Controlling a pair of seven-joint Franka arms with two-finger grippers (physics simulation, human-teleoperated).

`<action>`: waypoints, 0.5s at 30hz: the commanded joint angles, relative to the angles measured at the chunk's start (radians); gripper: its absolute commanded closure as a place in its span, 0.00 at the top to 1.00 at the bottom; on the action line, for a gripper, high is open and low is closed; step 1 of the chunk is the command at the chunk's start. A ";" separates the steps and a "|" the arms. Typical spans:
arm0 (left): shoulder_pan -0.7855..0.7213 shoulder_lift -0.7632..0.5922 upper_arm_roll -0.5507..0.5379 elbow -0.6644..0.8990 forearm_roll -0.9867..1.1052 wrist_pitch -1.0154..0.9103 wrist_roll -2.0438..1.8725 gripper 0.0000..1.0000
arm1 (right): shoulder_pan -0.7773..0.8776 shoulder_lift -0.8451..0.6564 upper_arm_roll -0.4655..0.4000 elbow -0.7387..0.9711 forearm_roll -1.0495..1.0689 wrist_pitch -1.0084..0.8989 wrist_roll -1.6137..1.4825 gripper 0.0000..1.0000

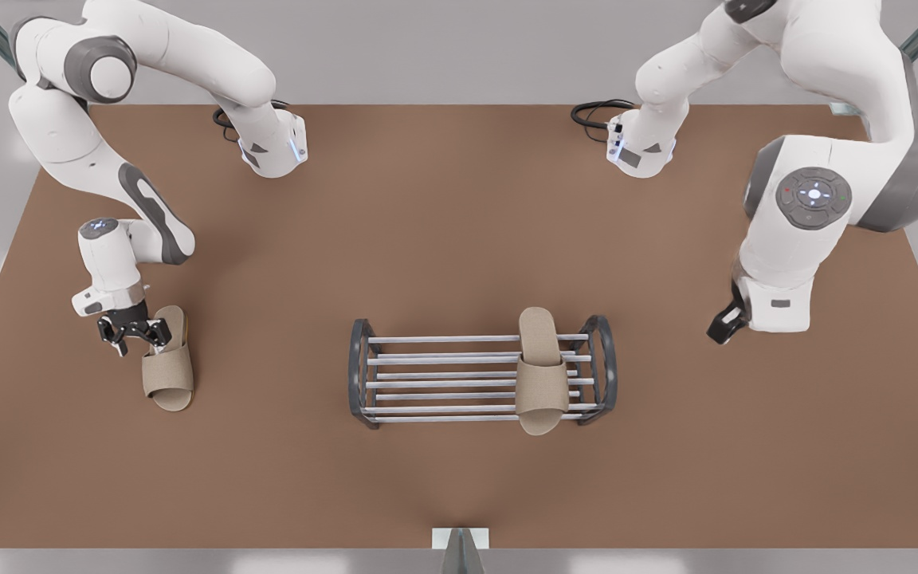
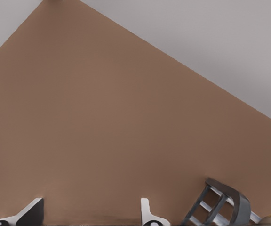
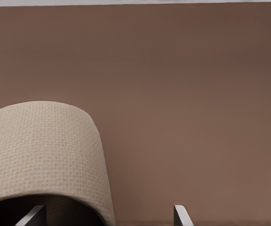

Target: Place the right shoe on the shoe rack with the right arm, and place the left shoe on the shoe rack with the left arm

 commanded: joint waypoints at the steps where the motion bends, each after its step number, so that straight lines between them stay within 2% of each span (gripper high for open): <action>1: -0.328 -0.002 0.451 0.109 -0.265 -0.211 0.907 1.00 | 0.000 0.002 0.000 0.003 -0.006 -0.001 0.001 1.00; 2: -0.479 -0.039 0.723 0.118 -0.533 -0.213 0.919 1.00 | 0.000 0.015 0.000 0.016 -0.006 -0.001 0.001 1.00; 4: -0.473 -0.289 0.711 -0.234 -0.538 0.071 0.975 1.00 | 0.002 0.022 0.000 0.033 -0.006 -0.001 0.001 1.00; 5: -0.483 -0.263 0.709 -0.213 -0.530 0.003 0.972 1.00 | 0.003 0.024 0.000 0.039 -0.006 -0.001 0.001 1.00; 10: -0.441 -0.073 0.711 -0.121 -0.541 0.060 0.971 1.00 | 0.000 0.045 0.000 0.061 -0.006 -0.001 0.003 1.00; 15: -0.430 -0.065 0.712 -0.121 -0.532 0.063 0.968 1.00 | 0.003 0.067 0.000 0.075 -0.006 -0.001 0.003 1.00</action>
